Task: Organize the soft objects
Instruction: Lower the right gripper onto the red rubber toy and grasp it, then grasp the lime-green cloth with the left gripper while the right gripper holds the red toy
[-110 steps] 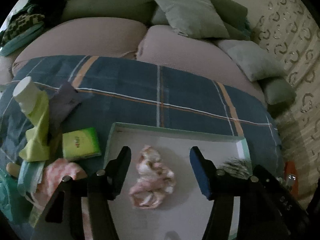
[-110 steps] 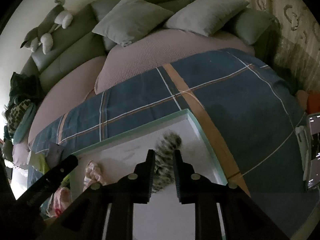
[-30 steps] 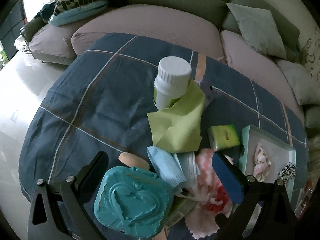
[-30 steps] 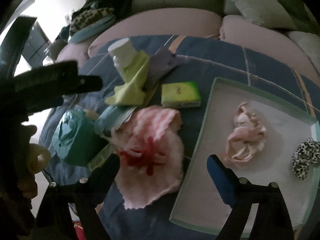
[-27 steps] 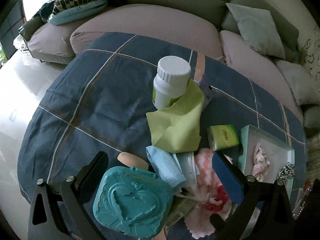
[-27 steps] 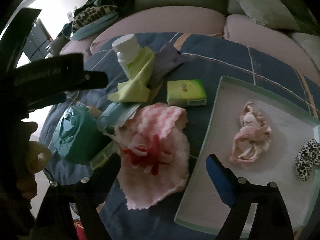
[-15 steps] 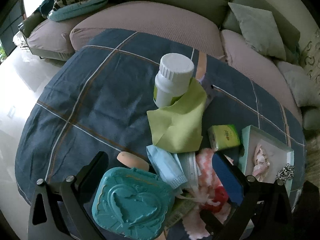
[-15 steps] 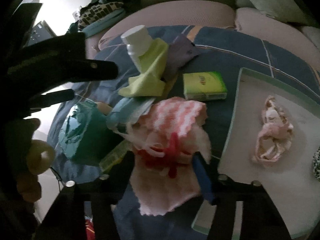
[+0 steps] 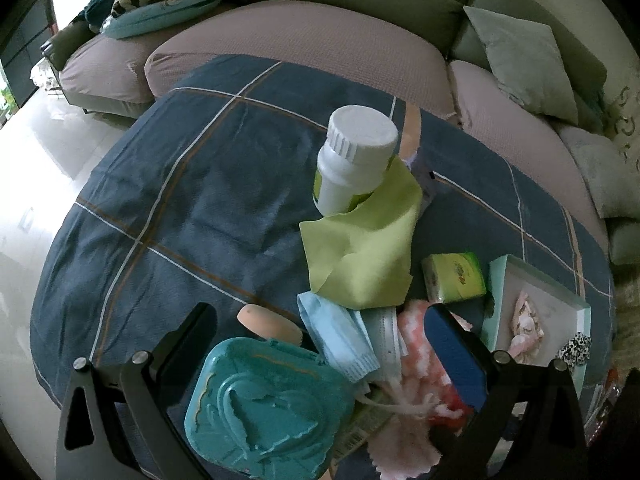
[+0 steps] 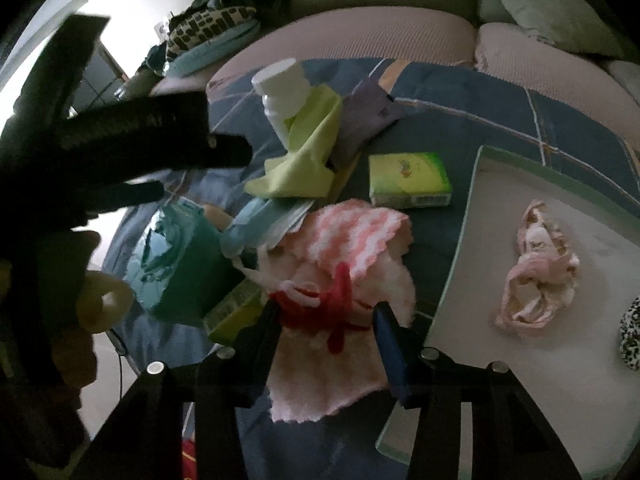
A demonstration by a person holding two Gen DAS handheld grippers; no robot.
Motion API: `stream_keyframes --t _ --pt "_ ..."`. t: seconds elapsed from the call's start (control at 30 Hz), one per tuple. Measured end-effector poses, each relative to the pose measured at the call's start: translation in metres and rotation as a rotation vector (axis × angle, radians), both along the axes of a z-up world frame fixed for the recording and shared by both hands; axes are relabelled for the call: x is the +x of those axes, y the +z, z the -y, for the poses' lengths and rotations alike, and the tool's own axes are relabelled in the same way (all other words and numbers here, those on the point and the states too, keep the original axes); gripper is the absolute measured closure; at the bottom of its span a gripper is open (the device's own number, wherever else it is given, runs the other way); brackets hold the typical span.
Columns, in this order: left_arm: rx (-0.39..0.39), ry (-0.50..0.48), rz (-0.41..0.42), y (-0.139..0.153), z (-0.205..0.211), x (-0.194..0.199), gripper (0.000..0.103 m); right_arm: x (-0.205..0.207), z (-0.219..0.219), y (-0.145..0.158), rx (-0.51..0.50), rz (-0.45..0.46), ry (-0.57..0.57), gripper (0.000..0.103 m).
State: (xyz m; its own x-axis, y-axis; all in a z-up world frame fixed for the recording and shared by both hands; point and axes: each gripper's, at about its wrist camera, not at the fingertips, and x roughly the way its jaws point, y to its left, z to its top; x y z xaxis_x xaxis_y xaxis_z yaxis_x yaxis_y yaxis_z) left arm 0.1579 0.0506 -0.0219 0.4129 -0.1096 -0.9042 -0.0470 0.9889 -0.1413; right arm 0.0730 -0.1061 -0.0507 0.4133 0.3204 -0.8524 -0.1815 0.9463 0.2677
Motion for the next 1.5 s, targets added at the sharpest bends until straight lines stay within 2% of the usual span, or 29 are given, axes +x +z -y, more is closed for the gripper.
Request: stream_keyframes --t 0.47,0.53,0.7,0.8,0.93,1.07,1.27,1.33,1.4,1.5 --pt "-0.007 -0.010 0.002 -0.001 0.004 0.004 0.000 -0.001 0.046 0.024 0.044 0.074 -0.140 0.053" --pt "-0.018 -0.016 -0.012 -0.004 0.007 0.011 0.000 0.001 0.051 0.023 0.040 0.069 -0.159 0.053" --pt "0.030 -0.053 -0.063 -0.018 0.025 0.023 0.001 0.005 0.063 0.018 0.053 0.048 -0.202 0.053" --pt "0.026 -0.055 -0.072 -0.020 0.030 0.030 0.002 0.004 0.068 0.019 0.055 0.051 -0.219 0.053" --pt "0.062 -0.014 -0.072 -0.018 0.032 0.041 0.012 0.003 0.078 0.018 0.063 0.048 -0.245 0.053" --pt "0.054 -0.008 -0.118 -0.029 0.036 0.051 0.023 0.005 0.086 0.016 0.074 0.038 -0.270 0.053" --pt "0.077 -0.014 -0.081 -0.023 0.053 0.061 0.024 0.005 0.092 0.015 0.086 0.032 -0.290 0.053" --pt "0.086 -0.015 -0.088 -0.028 0.060 0.067 0.027 0.006 0.093 0.014 0.090 0.029 -0.294 0.053" --pt "0.102 -0.010 -0.103 -0.035 0.064 0.072 0.046 0.006 0.094 0.014 0.094 0.029 -0.296 0.053" --pt "0.098 -0.005 -0.106 -0.043 0.068 0.079 0.057 0.005 0.097 0.014 0.098 0.029 -0.303 0.053"
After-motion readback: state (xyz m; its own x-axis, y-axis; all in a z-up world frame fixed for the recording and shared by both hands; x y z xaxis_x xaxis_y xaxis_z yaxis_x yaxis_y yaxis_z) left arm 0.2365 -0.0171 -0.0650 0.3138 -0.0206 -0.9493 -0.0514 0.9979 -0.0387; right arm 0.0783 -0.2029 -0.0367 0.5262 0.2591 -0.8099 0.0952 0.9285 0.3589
